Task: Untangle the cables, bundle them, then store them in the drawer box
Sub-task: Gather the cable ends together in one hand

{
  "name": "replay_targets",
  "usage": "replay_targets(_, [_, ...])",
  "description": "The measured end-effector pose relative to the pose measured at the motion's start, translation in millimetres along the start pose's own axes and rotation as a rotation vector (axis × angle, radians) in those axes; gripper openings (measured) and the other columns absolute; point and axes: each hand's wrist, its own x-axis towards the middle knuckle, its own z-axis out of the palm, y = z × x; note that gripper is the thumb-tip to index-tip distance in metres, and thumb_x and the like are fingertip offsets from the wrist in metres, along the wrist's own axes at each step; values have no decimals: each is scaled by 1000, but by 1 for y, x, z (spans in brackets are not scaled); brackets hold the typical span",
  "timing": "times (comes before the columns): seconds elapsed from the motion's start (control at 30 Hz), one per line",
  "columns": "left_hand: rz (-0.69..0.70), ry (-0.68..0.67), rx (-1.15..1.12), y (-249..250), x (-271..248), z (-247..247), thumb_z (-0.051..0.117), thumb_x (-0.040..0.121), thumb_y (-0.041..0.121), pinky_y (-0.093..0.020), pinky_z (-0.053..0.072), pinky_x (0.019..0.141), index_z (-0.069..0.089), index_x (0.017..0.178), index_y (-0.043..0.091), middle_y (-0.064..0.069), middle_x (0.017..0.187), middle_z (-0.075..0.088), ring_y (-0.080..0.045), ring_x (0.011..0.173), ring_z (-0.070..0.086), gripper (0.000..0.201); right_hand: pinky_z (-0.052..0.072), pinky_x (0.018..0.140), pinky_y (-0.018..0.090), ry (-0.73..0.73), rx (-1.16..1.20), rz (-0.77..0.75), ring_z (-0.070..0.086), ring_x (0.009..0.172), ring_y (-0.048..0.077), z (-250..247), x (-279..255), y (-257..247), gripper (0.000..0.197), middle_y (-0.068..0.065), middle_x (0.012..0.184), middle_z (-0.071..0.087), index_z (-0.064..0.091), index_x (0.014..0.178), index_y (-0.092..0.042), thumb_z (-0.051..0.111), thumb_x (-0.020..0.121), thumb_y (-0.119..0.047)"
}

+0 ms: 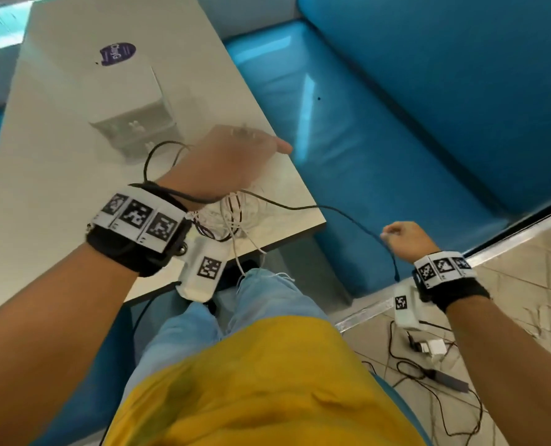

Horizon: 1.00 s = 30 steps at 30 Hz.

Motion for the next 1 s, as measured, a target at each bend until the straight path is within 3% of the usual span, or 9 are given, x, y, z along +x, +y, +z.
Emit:
replay_targets(0.07, [3,13,1,-1,0,-9,49,99,23,-19,27,43,70,104,14,1,47,38,-10,43,33,23,38,101,30,61,41,-41,57,118,28,9,-7,-20,30,15,123,63,62,120,-3,60,92,-14])
replay_targets(0.17, [-15,61,9,-11,-3,-23,49,100,23,-19,29,43,70,102,13,2,46,38,-10,42,34,24,42,99,28,180,129,-308,62,107,20,17,-28,-81,23,6,113,69,67,113,-11,59,91,-14])
replay_targets(0.3, [-92,242,-89,-35,-14,-46,48,100,23,-20,26,41,69,94,15,7,44,37,-10,41,31,23,47,86,23,127,125,-707,61,86,9,34,-54,-170,16,-6,96,70,71,100,-18,59,91,-19])
replay_targets(0.43, [-170,445,-245,-52,-32,-66,52,99,25,-20,22,41,68,87,15,7,43,33,-10,40,27,22,46,83,32,6,-143,-985,57,92,18,70,-62,-235,23,2,101,63,68,107,-17,59,90,-29])
replay_targets(0.6, [-193,546,-334,-62,-57,-87,51,99,23,-22,23,44,66,88,13,7,44,33,-10,41,30,22,48,82,37,120,-531,-982,56,107,29,108,-62,-264,26,9,112,61,67,108,-14,53,91,-29])
replay_targets(0.7, [-200,567,-328,-66,-61,-94,51,99,25,-22,25,44,66,90,16,7,45,33,-11,42,34,20,45,80,34,112,-448,-940,58,103,27,103,-60,-266,21,6,110,61,70,103,-16,55,91,-24])
replay_targets(0.8, [-232,598,-260,-78,-55,-96,51,98,16,-19,27,39,65,97,17,9,45,36,-8,39,31,14,46,84,32,-20,-263,-858,58,99,21,88,-58,-267,21,0,103,60,68,106,-23,62,89,-34])
replay_targets(0.9, [-399,636,-84,-103,-42,-92,56,93,16,-17,28,37,62,104,17,4,53,44,-8,36,36,12,47,88,36,-29,-296,-803,58,104,24,83,-59,-270,34,2,116,63,59,119,-26,56,91,-44])
replay_targets(1.0, [-544,623,56,-129,-31,-86,60,89,23,-25,40,52,61,104,15,-7,73,56,-24,61,53,16,45,86,36,40,-423,-791,58,108,31,91,-61,-270,38,8,123,61,53,129,-25,52,93,-39])
